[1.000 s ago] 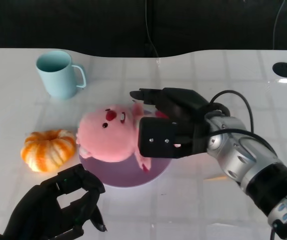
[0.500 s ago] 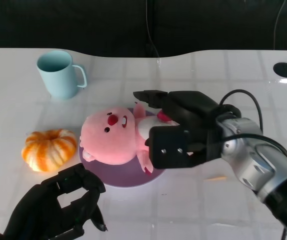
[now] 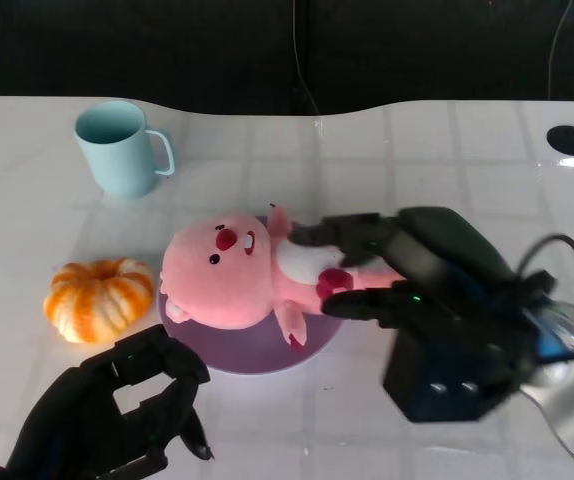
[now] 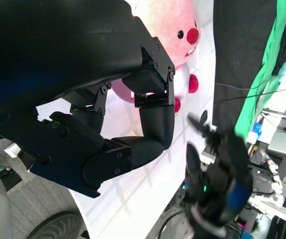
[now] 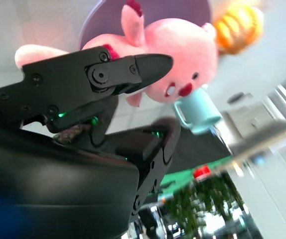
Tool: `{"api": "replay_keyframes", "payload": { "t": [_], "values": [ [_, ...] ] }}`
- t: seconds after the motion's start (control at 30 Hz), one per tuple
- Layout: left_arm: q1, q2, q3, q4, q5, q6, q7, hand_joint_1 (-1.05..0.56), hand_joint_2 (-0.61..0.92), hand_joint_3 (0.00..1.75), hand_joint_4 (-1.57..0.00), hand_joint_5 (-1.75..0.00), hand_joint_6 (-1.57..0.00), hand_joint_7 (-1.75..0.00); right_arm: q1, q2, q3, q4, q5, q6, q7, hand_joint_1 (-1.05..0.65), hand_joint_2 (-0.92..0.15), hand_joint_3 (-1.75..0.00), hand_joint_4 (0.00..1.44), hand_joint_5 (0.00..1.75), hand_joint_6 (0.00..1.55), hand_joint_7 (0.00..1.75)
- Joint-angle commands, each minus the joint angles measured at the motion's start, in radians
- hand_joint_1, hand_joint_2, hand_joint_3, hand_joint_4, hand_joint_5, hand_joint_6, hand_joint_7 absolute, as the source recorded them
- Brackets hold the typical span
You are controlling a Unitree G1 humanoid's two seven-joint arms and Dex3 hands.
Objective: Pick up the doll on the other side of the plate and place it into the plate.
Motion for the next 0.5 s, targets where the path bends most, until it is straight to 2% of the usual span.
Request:
{"api": "replay_keyframes", "payload": {
  "t": [0.03, 0.07, 0.1, 0.13, 0.2, 0.23, 0.27, 0.4, 0.5],
  "values": [
    [-0.008, 0.009, 0.009, -0.004, 0.001, 0.0, 0.008, -0.4, 0.7, 0.88, -0.68, -1.75, -0.61, -1.43, 0.086, -0.029, -0.052, -0.067, 0.051, -0.045, -0.014, -0.2, -0.9, -0.07, 0.96, 0.97, 1.05, 0.23],
    [-0.01, 0.011, 0.01, -0.002, -0.001, 0.003, 0.007, -0.4, 0.7, 0.88, -0.67, -1.75, -0.61, -1.42, 0.118, -0.03, -0.063, -0.09, 0.066, -0.051, -0.013, -0.19, -0.89, -0.08, 0.94, 1.03, 1.06, 0.25],
    [-0.012, 0.013, 0.01, 0.0, -0.002, 0.004, 0.005, -0.4, 0.7, 0.88, -0.67, -1.75, -0.61, -1.42, 0.147, -0.031, -0.074, -0.111, 0.079, -0.056, -0.013, -0.16, -0.86, -0.12, 0.93, 1.25, 1.08, 0.37],
    [-0.013, 0.015, 0.01, 0.001, -0.002, 0.004, 0.005, -0.4, 0.7, 0.87, -0.67, -1.75, -0.61, -1.42, 0.174, -0.031, -0.083, -0.128, 0.091, -0.059, -0.012, -0.13, -0.79, -0.24, 0.92, 1.37, 1.05, 0.51],
    [-0.015, 0.016, 0.01, 0.0, -0.001, 0.008, 0.008, -0.41, 0.7, 0.87, -0.67, -1.75, -0.62, -1.42, 0.221, -0.036, -0.1, -0.161, 0.109, -0.06, -0.006, -0.11, -0.56, -0.7, 0.93, 1.49, 0.97, 0.77],
    [-0.015, 0.016, 0.008, -0.002, 0.002, 0.008, 0.011, -0.41, 0.69, 0.87, -0.68, -1.75, -0.62, -1.42, 0.245, -0.039, -0.109, -0.181, 0.121, -0.051, 0.003, -0.1, -0.49, -0.88, 0.93, 1.5, 0.94, 0.86],
    [-0.014, 0.015, 0.007, -0.003, 0.004, 0.008, 0.013, -0.41, 0.69, 0.87, -0.68, -1.75, -0.62, -1.42, 0.264, -0.041, -0.117, -0.196, 0.13, -0.044, 0.012, -0.09, -0.45, -0.96, 0.91, 1.55, 0.93, 0.91],
    [-0.012, 0.016, 0.004, -0.002, 0.005, 0.002, 0.008, -0.4, 0.7, 0.87, -0.68, -1.75, -0.62, -1.43, 0.341, -0.051, -0.151, -0.276, 0.174, 0.009, 0.054, -0.02, -0.38, -1.23, 0.87, 1.61, 0.9, 1.06],
    [-0.011, 0.017, 0.005, -0.006, 0.001, 0.009, 0.009, -0.41, 0.69, 0.87, -0.67, -1.75, -0.61, -1.44, 0.397, -0.071, -0.172, -0.328, 0.201, 0.004, 0.083, 0.03, -0.3, -1.42, 0.9, 1.6, 0.88, 1.2]
  ]
}}
